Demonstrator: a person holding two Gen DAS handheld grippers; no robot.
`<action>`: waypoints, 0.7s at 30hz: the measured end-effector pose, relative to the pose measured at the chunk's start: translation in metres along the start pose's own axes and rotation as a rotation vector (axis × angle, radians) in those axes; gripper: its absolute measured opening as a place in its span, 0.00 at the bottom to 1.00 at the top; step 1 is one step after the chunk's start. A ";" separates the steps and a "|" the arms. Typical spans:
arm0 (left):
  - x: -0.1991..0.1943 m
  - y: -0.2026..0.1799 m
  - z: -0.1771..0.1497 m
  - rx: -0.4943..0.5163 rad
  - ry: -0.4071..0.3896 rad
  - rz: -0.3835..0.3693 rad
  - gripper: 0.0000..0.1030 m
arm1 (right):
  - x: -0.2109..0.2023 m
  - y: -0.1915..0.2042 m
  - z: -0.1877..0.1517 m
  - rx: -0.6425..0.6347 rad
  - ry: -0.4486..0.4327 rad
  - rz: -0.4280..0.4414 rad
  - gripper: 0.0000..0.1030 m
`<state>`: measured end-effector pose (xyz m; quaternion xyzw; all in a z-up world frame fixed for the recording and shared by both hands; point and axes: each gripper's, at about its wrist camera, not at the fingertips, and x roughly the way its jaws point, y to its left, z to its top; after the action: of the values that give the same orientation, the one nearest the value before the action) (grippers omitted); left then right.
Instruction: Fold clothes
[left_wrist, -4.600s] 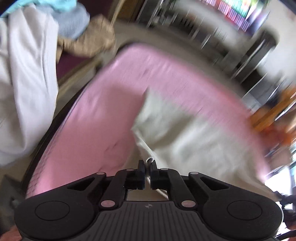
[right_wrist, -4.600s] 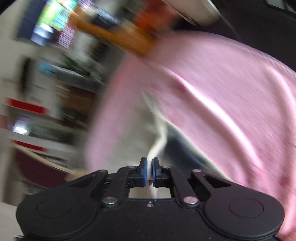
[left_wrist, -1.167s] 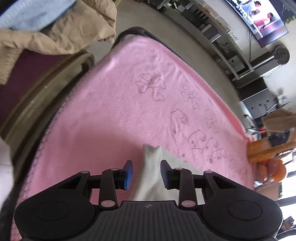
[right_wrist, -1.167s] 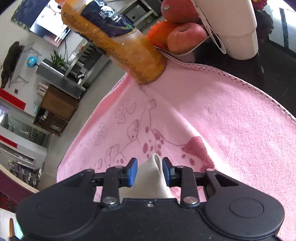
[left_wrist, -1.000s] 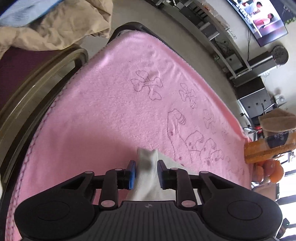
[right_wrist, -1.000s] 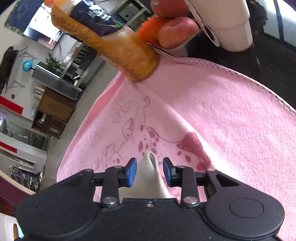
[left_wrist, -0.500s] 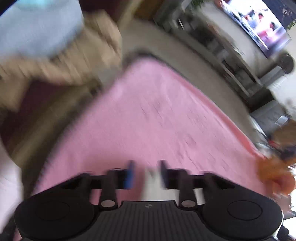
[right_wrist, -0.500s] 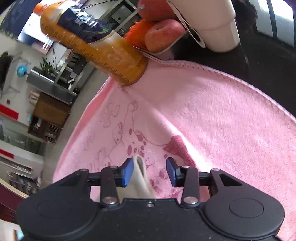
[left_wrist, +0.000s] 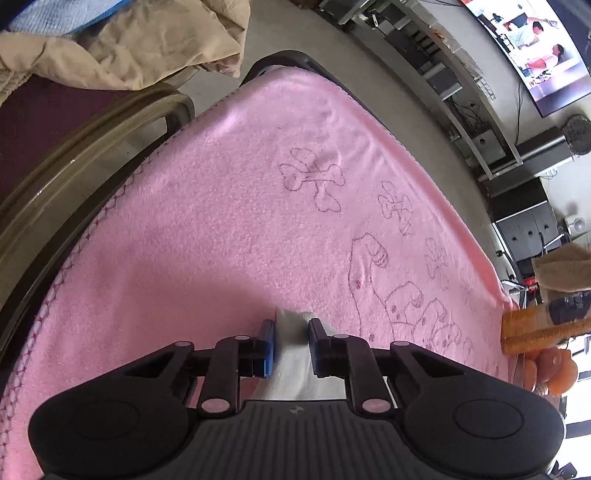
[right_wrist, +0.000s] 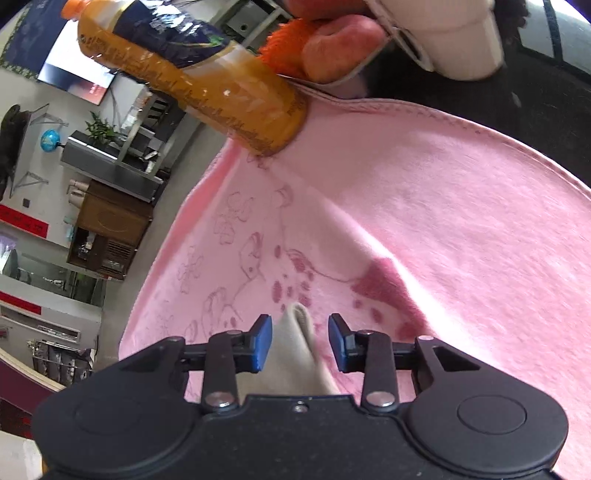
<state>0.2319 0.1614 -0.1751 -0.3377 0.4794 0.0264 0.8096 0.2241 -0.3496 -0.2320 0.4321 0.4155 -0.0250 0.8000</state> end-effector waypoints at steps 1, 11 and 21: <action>0.001 -0.001 0.000 0.007 -0.007 0.009 0.08 | 0.003 0.003 0.000 -0.009 -0.001 -0.001 0.33; -0.008 -0.045 -0.028 0.281 -0.228 0.229 0.02 | -0.001 0.031 -0.010 -0.208 -0.122 -0.095 0.02; -0.058 -0.029 -0.034 0.182 -0.346 0.475 0.08 | -0.049 0.031 -0.015 -0.209 -0.217 -0.131 0.06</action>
<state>0.1857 0.1365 -0.1245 -0.1325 0.4003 0.2291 0.8773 0.1947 -0.3355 -0.1819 0.3134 0.3543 -0.0802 0.8774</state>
